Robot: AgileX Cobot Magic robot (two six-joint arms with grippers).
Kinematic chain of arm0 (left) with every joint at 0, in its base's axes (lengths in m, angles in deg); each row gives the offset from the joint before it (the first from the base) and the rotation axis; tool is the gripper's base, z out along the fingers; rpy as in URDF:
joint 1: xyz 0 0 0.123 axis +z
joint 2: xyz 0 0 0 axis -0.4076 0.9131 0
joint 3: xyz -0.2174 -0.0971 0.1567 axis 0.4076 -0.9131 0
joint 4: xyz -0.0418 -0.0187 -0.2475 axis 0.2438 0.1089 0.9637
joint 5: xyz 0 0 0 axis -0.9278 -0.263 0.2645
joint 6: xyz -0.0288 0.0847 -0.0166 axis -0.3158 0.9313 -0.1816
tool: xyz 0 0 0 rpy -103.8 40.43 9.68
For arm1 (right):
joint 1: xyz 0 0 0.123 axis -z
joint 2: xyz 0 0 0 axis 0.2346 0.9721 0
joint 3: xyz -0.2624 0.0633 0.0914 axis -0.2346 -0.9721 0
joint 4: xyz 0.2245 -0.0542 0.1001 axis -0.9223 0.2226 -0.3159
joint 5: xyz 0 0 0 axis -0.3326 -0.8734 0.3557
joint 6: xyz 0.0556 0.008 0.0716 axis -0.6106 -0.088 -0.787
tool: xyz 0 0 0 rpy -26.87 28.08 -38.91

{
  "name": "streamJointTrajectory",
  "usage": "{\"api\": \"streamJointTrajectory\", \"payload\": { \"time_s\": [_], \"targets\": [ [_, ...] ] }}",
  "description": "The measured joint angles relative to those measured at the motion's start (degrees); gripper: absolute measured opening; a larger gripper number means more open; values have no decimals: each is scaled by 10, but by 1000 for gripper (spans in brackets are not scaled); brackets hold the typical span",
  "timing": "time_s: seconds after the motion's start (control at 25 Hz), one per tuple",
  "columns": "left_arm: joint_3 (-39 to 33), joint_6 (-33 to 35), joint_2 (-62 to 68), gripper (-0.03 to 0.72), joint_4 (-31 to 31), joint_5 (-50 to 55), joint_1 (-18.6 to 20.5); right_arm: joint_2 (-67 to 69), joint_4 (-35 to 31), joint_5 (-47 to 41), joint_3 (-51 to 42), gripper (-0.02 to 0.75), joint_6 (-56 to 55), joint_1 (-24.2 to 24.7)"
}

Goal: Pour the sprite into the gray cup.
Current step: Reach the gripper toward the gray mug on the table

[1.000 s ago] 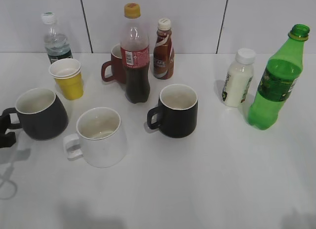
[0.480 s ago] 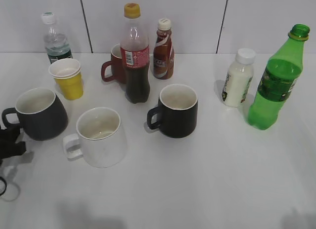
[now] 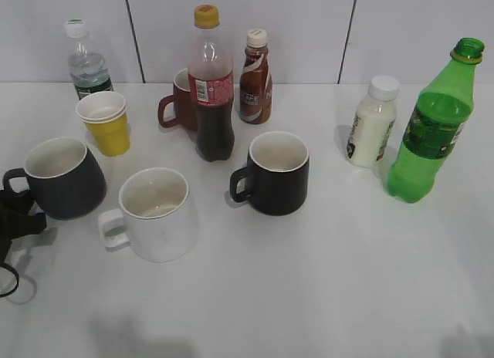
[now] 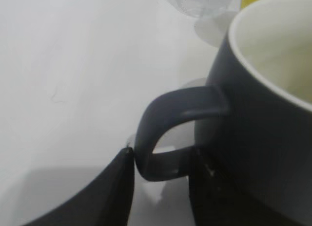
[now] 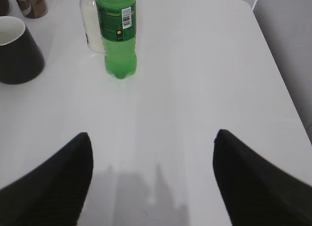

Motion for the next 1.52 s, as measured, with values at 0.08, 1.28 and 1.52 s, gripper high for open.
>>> {"api": "streamJointTrajectory", "payload": {
  "time_s": [0.08, 1.28, 1.52],
  "targets": [
    [0, -8, 0, 299, 1, 0, 0, 0, 0, 0, 0, 573, 0, 0],
    [58, -16, 35, 76, -9, -19, 1, 0, 0, 0, 0, 573, 0, 0],
    [49, -13, -12, 74, -40, 23, 1, 0, -84, 7, 0, 573, -9, 0]
  ]
}}
